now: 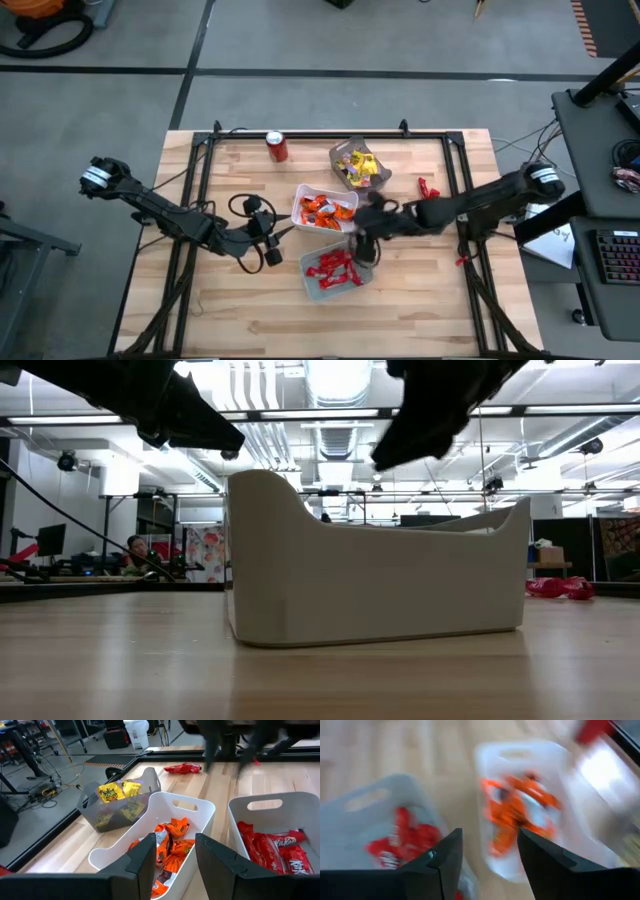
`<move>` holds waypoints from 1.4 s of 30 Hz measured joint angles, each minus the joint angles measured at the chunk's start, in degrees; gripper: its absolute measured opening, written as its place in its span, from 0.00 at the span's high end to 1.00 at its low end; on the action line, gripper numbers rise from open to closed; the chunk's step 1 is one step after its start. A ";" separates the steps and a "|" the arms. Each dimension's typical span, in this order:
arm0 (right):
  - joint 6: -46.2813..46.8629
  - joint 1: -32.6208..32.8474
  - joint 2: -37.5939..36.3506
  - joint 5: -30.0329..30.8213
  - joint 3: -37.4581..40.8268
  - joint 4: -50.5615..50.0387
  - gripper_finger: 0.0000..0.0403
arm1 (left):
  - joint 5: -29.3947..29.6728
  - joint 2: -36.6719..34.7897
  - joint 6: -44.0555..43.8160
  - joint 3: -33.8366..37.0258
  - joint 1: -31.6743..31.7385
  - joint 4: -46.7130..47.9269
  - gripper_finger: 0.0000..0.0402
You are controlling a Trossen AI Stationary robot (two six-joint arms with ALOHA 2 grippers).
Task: Sort candy
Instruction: Put the red chocolate pack into the gray bin
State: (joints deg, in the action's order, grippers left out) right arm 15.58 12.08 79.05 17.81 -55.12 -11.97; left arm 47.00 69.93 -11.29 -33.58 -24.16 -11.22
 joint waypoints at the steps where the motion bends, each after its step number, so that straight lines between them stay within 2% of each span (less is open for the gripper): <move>1: 2.12 -1.05 -1.09 0.60 -0.46 -3.70 0.56 | 0.00 0.00 0.03 0.00 0.00 0.00 0.70; 7: 12.71 -8.30 -6.69 1.17 -0.59 -19.77 0.58 | 0.00 0.00 1.18 0.02 0.00 0.00 0.70; 13: 21.11 -14.33 -8.75 1.78 0.31 -30.41 0.60 | 0.00 0.00 1.57 0.02 0.00 -0.26 0.70; 20: 24.51 -23.75 -8.75 1.75 2.04 -39.38 0.60 | 0.02 0.00 3.05 0.04 0.00 -0.99 0.70; 30: 24.47 -38.99 -7.23 1.47 7.02 -41.46 0.58 | 0.31 -0.02 8.66 0.04 0.00 -3.86 0.70; 42: 23.75 -43.26 1.74 1.52 10.06 -40.41 0.59 | 0.44 -0.02 9.17 0.04 0.00 -3.82 0.70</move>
State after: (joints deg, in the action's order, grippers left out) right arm 39.33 -31.18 80.80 19.33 -45.06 -52.38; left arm 47.44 69.91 -2.12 -33.54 -24.16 -15.04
